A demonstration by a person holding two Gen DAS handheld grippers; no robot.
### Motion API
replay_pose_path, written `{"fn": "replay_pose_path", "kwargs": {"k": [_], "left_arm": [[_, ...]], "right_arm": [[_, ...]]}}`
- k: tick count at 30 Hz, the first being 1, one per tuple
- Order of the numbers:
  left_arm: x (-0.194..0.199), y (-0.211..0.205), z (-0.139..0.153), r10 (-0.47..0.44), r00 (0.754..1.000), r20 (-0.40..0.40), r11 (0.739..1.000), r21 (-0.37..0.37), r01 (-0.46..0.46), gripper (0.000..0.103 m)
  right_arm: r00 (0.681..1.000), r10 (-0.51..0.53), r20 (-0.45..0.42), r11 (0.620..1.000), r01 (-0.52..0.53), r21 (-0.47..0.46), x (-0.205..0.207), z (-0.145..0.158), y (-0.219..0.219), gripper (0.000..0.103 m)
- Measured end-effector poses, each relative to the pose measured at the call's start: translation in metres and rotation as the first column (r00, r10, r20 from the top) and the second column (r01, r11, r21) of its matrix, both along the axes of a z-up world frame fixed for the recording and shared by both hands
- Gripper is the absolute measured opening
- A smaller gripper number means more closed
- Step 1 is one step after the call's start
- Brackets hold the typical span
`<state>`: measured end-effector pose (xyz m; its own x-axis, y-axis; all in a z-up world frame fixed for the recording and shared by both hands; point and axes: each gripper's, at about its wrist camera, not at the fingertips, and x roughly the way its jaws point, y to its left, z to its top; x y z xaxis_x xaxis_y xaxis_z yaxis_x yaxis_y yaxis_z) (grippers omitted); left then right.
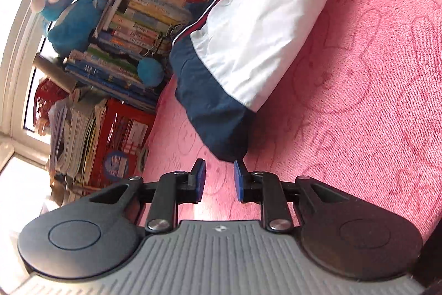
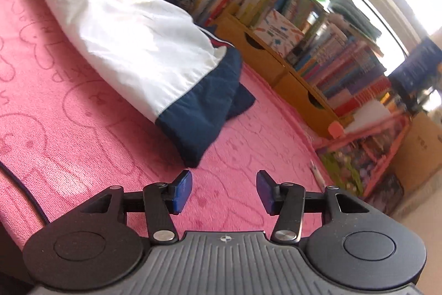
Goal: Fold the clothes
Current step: 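Lower the jacket onto the bed and open both tools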
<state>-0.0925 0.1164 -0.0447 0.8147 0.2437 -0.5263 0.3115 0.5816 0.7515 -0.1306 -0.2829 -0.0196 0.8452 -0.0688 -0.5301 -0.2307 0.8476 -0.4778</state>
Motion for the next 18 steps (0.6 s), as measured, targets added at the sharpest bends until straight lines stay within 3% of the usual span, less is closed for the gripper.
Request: {"fn": "replay_pose_path", "kwargs": {"k": [1, 2, 4, 5, 7, 8, 10, 14, 17, 18], "left_arm": [[-0.002, 0.008, 0.008, 0.066, 0.998, 0.008, 0.994, -0.084, -0.065, 0.023], [-0.003, 0.016, 0.018, 0.142, 0.99, 0.015, 0.97, -0.2, -0.136, 0.024], [-0.005, 0.021, 0.036, 0.26, 0.965, 0.023, 0.869, -0.441, -0.224, 0.025], [-0.006, 0.02, 0.044, 0.309, 0.951, 0.026, 0.799, -0.55, -0.244, 0.026], [-0.006, 0.004, 0.05, 0.316, 0.947, 0.054, 0.701, -0.686, -0.194, 0.029], [-0.006, -0.01, 0.049, 0.304, 0.949, 0.078, 0.676, -0.72, -0.157, 0.03], [0.001, -0.044, 0.041, 0.279, 0.953, 0.118, 0.671, -0.734, -0.106, 0.031], [0.038, -0.096, 0.018, 0.251, 0.964, 0.091, 0.668, -0.737, -0.104, 0.031], [0.06, -0.112, 0.0, 0.279, 0.958, 0.068, 0.745, -0.645, -0.171, 0.032], [0.064, -0.111, -0.003, 0.295, 0.954, 0.051, 0.751, -0.629, -0.199, 0.032]], "right_arm": [[0.998, -0.069, 0.011, 0.994, 0.068, 0.081, -0.008, 0.002, -0.009, 0.051], [0.99, -0.138, 0.017, 0.978, 0.134, 0.162, -0.016, 0.004, -0.018, 0.051], [0.983, -0.179, 0.05, 0.95, 0.159, 0.269, -0.022, 0.009, -0.012, 0.051], [0.978, -0.196, 0.066, 0.933, 0.166, 0.32, -0.025, 0.012, -0.009, 0.051], [0.975, -0.199, 0.099, 0.912, 0.148, 0.382, -0.024, 0.015, 0.007, 0.052], [0.977, -0.178, 0.117, 0.914, 0.12, 0.387, -0.019, 0.016, 0.021, 0.052], [0.982, -0.113, 0.15, 0.909, 0.042, 0.414, 0.008, 0.022, 0.056, 0.056], [0.991, 0.016, 0.132, 0.882, -0.076, 0.465, 0.051, 0.022, 0.122, 0.058], [0.991, 0.087, 0.101, 0.909, -0.121, 0.399, 0.075, 0.009, 0.163, 0.059], [0.993, 0.088, 0.084, 0.929, -0.112, 0.354, 0.079, 0.003, 0.173, 0.059]]}}
